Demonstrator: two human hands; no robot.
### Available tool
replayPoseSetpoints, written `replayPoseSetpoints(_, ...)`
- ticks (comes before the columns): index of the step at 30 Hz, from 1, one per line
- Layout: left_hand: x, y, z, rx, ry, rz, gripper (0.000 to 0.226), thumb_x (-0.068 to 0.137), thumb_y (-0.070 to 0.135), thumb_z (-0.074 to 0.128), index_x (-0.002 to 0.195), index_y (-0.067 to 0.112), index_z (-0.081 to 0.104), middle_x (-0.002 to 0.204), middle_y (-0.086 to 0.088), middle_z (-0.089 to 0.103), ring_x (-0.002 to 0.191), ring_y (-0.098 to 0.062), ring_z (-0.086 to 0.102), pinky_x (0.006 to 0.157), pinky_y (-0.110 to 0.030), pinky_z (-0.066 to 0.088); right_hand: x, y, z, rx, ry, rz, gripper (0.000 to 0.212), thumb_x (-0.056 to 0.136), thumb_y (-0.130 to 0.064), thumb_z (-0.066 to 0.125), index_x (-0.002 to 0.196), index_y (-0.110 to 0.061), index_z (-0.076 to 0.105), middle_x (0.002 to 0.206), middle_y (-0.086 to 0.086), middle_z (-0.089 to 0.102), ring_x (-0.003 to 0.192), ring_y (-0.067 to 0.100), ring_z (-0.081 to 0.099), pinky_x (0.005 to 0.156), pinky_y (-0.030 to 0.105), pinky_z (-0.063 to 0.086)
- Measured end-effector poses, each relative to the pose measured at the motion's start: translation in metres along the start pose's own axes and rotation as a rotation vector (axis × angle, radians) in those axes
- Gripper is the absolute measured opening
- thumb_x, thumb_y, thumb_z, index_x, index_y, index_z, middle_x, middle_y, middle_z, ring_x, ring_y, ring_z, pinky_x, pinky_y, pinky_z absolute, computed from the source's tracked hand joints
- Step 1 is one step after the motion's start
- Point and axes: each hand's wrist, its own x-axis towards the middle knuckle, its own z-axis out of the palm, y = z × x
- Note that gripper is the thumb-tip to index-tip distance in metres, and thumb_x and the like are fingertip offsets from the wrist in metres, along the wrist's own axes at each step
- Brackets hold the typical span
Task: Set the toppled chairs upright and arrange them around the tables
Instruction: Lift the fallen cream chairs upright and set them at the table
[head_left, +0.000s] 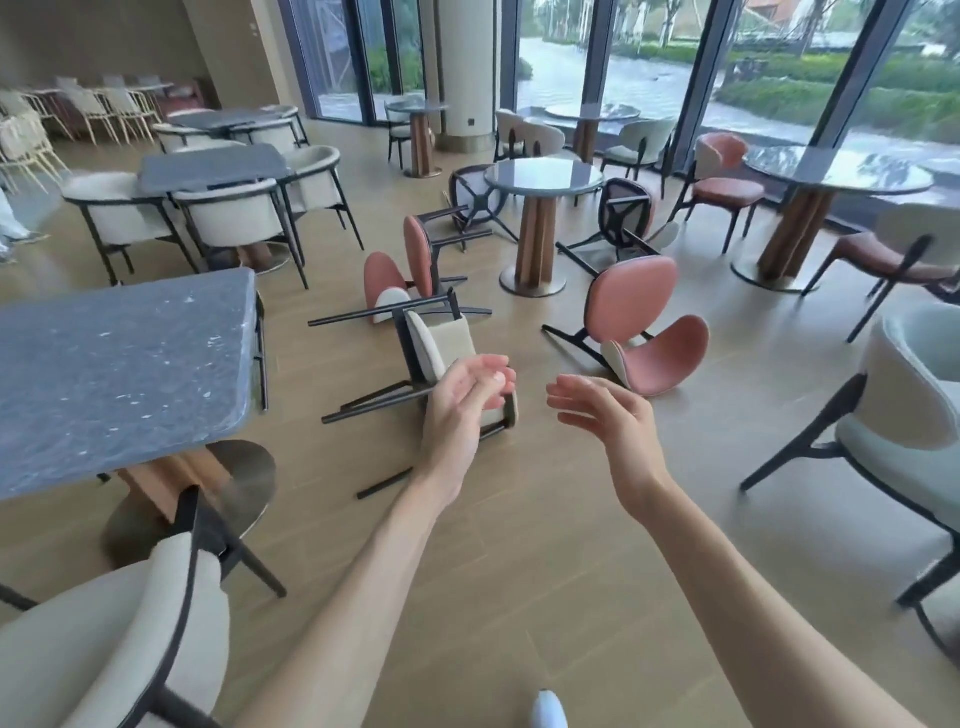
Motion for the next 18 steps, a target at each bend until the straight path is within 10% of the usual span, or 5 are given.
replayPoseSetpoints(18,0.374,-0.094,0.276,-0.054,-0.044,0.028,0.019,0.097,0.001,0.051,0.097,0.007,0.069,0.089,-0.006,0.071,0.085,-0.021,0.069,0.087,-0.041,0.054,0.4,-0.028,-0.221,0.051,0.147,-0.035,0.021,0.097,-0.015,0.059,0.102,-0.001,0.074,0.099,0.012,0.078,0.099,0.031,0.073,0.094,0.039,0.055)
